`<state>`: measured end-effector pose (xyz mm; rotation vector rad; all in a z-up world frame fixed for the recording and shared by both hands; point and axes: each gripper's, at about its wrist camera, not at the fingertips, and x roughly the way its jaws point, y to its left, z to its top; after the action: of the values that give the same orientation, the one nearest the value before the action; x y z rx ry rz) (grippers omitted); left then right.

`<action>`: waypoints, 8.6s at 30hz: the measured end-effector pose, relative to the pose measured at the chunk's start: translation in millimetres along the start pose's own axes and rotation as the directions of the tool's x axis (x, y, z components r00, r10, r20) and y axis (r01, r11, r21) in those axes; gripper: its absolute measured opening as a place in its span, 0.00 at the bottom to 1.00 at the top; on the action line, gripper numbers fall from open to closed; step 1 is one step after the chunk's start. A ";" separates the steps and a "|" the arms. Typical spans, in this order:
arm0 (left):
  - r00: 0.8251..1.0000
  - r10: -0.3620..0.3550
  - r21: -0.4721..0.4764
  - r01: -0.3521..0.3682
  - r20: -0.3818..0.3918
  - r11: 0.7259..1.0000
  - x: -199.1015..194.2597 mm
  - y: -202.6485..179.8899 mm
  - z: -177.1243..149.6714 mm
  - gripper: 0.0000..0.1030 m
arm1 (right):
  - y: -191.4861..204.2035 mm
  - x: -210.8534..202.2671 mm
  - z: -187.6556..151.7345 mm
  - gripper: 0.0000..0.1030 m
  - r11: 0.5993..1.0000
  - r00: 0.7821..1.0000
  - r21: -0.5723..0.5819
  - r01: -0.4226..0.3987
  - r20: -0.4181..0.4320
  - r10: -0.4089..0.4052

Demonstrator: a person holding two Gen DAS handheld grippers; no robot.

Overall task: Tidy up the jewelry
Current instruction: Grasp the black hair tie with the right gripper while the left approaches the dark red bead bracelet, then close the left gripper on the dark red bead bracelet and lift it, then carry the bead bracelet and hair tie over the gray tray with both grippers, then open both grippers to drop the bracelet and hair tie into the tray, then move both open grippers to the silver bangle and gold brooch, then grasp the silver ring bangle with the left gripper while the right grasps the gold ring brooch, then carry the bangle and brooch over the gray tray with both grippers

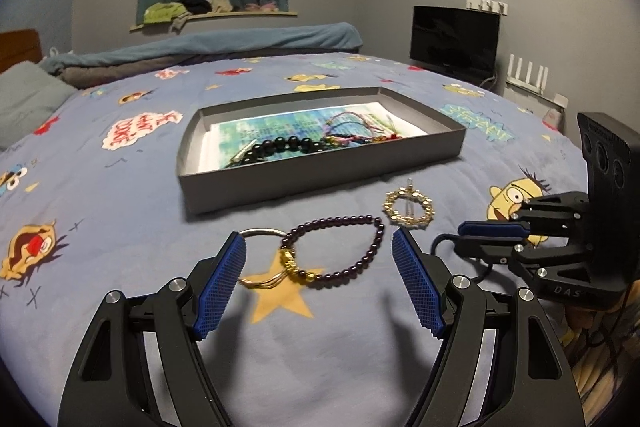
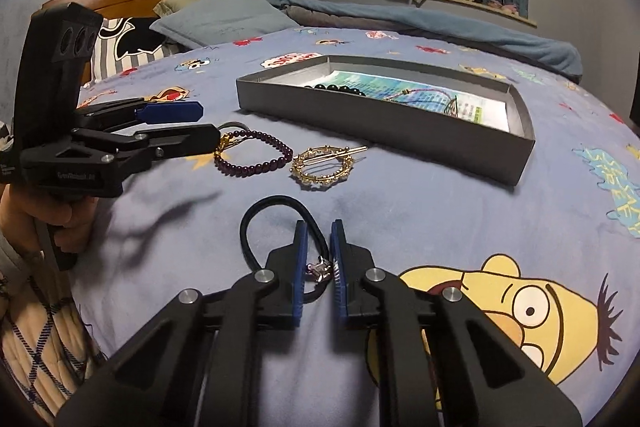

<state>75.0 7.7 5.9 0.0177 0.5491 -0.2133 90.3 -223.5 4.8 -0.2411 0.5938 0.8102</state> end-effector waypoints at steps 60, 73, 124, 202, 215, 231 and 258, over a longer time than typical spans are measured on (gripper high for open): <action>0.972 -0.097 -0.087 0.118 0.213 0.989 -7.8 29.5 64.7 0.06 | -75.7 -25.6 83.9 0.12 0.982 0.950 0.187 -0.027 0.310 -0.033; 0.965 -0.124 -0.144 0.160 0.231 0.977 15.0 56.7 84.6 0.06 | -89.5 -0.7 101.3 0.12 0.976 0.954 0.218 -0.014 0.295 -0.052; 0.996 0.008 -0.066 -0.002 0.094 0.998 46.9 34.5 68.5 0.77 | -101.7 18.8 80.7 0.72 0.968 0.979 0.231 0.099 0.152 -0.136; 0.983 0.102 -0.012 -0.105 -0.154 0.994 33.8 33.8 1.9 0.75 | -0.7 45.2 47.8 0.82 0.998 0.994 -0.016 0.059 -0.088 -0.060; 0.985 0.084 0.005 -0.084 -0.152 0.996 30.7 29.0 1.4 0.48 | 0.1 46.3 46.0 0.40 0.998 0.995 -0.030 0.049 -0.086 -0.052; 0.993 0.088 -0.003 -0.089 -0.074 0.996 22.3 24.3 15.7 0.48 | 1.4 20.1 54.3 0.40 0.998 0.998 -0.039 0.050 0.044 -0.048; 0.992 0.084 -0.094 -0.076 0.092 0.993 44.8 23.4 69.7 0.47 | -79.2 21.1 83.6 0.40 0.974 0.978 0.189 0.126 0.141 -0.154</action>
<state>153.0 16.7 41.2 -0.0576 0.4608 -0.1103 194.0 -228.8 58.8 -0.0539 0.4935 0.6280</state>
